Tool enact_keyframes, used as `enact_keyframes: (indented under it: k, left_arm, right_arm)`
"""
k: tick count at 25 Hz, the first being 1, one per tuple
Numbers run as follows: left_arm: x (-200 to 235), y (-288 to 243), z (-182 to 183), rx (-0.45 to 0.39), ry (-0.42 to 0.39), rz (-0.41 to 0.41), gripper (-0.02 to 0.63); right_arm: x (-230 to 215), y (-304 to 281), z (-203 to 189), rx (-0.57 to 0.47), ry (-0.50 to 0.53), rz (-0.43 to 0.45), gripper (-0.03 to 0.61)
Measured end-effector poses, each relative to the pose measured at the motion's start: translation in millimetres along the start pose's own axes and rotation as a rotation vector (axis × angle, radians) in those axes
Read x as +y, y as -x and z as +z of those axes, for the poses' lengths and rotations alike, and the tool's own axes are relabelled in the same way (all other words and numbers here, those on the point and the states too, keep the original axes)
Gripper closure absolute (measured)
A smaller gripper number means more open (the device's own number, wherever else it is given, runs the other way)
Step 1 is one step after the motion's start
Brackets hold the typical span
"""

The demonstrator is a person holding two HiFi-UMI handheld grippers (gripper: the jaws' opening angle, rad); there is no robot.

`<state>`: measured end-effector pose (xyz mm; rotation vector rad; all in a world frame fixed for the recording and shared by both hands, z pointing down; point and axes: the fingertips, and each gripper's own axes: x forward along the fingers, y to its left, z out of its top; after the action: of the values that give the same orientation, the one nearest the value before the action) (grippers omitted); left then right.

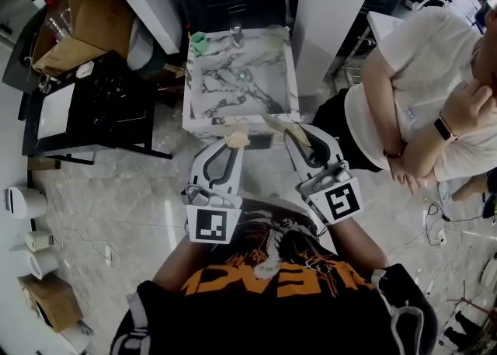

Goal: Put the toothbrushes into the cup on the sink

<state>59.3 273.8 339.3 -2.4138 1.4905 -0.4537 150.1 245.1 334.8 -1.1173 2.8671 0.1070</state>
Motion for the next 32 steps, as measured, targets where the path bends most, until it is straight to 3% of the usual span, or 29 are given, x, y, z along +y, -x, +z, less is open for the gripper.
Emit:
enact_keyframes:
  k: [11, 18, 26, 32]
  left_arm:
    - [43.2, -47.6, -16.8, -0.012, 0.011, 0.001, 0.546]
    - [117.8, -101.7, -44.7, -0.04, 0.043, 0.008, 0.546]
    - [200.0, -166.0, -86.5, -0.033, 0.108, -0.061, 0.546]
    - [240.9, -200.2, -102.6, -0.055, 0.142, -0.123, 0.546]
  right_arm:
    - [-28.0, -58.6, -3.1, -0.008, -0.015, -0.008, 0.495]
    - [-56.0, -138.9, -12.1, 0.031, 0.002, -0.021, 0.495]
    - [-97.4, -240.3, -32.1, 0.092, -0.015, -0.098, 0.495]
    - [-115.5, -283.1, -39.6, 0.124, -0.001, -0.152, 0.495]
